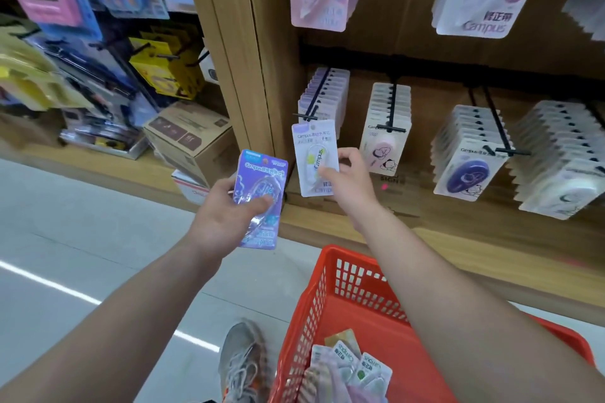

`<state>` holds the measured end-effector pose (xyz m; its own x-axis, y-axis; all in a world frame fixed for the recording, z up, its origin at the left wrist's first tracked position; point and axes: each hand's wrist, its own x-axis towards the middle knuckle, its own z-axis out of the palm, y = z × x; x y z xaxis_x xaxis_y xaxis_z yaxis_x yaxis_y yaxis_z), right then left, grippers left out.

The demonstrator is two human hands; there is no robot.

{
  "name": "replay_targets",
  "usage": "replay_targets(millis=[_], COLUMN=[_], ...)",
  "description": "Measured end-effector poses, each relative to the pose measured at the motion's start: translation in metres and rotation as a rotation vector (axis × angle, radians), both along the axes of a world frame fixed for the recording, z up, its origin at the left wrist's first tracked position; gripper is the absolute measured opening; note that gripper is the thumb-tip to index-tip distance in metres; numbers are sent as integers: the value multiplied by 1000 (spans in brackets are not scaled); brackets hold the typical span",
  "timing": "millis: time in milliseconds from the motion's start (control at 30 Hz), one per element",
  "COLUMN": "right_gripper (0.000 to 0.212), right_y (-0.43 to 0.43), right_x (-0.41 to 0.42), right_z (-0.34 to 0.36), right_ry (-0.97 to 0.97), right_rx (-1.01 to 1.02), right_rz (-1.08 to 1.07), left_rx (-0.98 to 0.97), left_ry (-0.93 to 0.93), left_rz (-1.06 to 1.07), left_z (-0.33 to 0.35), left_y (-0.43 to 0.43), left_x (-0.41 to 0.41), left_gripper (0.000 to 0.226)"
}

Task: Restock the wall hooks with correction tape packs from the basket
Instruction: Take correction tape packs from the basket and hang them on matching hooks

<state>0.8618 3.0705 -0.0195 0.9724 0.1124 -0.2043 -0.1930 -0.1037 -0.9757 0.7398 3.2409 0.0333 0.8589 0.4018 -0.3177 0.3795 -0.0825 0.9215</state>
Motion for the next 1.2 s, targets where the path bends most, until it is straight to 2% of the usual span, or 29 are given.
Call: replay_targets(millis=[100,600,867,1033,1133,1200], right_gripper=[23,16,31,46,50,38], right_y=[2,17,27,31,22,8], right_x=[-1,18,36,46,33,6], right_z=[-4,-5,-12,-7,-7,-3], right_ry=[-34,2,99,200,102,-8], right_rx=[32,0,-152,-200,-371,-414], right_rz=[6,-98,-155,-131,-134,-111], left_rx=[-7,12,41,61,75,69], left_ry=[2,10,34,31,26,31], left_rz=[34,61,68,66,55,45], left_z=[2,3,2,2,3,5], left_y=[1,0,2,2,-1,-6], left_x=[3,2,4,4,3,1], left_gripper=[44,52,56,56,56,57])
